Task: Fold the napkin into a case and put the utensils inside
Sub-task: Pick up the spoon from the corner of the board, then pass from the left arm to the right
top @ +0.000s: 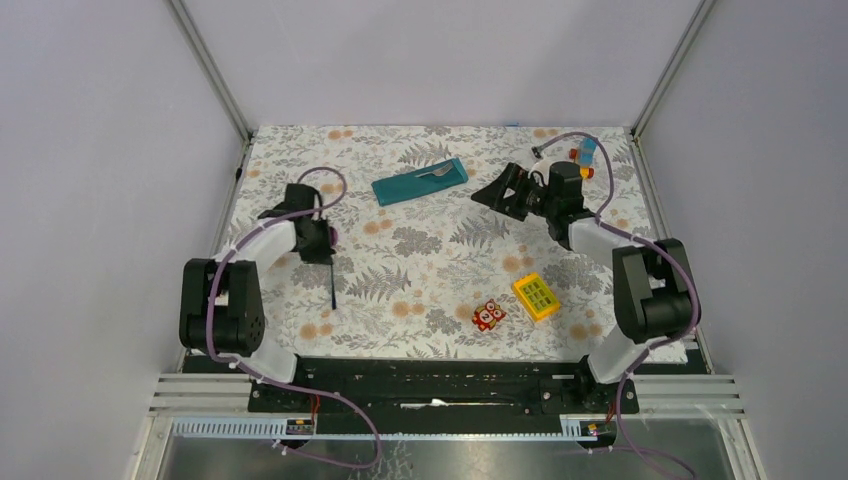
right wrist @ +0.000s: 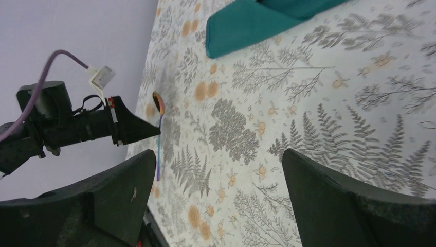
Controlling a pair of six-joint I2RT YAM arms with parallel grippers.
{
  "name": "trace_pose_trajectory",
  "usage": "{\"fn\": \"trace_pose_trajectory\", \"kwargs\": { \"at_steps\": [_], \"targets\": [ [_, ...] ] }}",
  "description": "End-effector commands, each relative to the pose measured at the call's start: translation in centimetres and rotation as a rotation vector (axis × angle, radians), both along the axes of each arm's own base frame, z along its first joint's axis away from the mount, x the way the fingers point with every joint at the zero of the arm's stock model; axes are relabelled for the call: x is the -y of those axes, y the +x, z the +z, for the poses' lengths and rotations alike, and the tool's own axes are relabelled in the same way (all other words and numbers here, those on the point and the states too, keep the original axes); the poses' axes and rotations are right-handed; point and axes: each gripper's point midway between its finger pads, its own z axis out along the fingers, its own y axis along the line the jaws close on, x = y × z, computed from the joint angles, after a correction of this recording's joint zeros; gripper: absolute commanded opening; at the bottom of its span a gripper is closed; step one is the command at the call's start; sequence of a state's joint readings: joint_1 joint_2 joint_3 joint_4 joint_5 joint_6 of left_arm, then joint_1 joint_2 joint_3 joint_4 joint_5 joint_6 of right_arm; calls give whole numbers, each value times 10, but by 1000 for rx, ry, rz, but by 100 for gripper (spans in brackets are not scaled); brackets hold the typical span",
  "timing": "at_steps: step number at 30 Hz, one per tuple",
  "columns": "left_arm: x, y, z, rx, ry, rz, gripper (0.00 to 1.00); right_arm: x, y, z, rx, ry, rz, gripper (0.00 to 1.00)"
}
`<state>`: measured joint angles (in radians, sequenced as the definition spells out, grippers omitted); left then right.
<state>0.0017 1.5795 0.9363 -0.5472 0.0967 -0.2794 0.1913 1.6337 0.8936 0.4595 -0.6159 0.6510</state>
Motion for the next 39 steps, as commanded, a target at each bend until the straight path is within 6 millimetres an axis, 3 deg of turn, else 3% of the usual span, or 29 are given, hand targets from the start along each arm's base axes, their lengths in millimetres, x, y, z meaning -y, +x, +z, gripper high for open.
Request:
{"fn": "trace_pose_trajectory", "kwargs": {
  "at_steps": [1,5,9,16,25,39],
  "targets": [
    [56,36,62,277,6,-255,0,-30,-8,7,-53,99,178,100],
    [105,37,82,359,17,-456,0,-66,-28,-2,-150,-25,361,94],
    [143,22,80,366,5,-604,0,-92,-52,-14,-208,-113,481,84],
    [171,-4,76,374,33,-751,0,-121,-65,-23,-195,-230,600,64],
    [184,-18,73,362,53,-811,0,-132,-78,-30,-185,-311,654,54],
    [193,-27,71,363,51,-870,0,-157,-66,-32,-158,-259,679,37]
  ]
}}
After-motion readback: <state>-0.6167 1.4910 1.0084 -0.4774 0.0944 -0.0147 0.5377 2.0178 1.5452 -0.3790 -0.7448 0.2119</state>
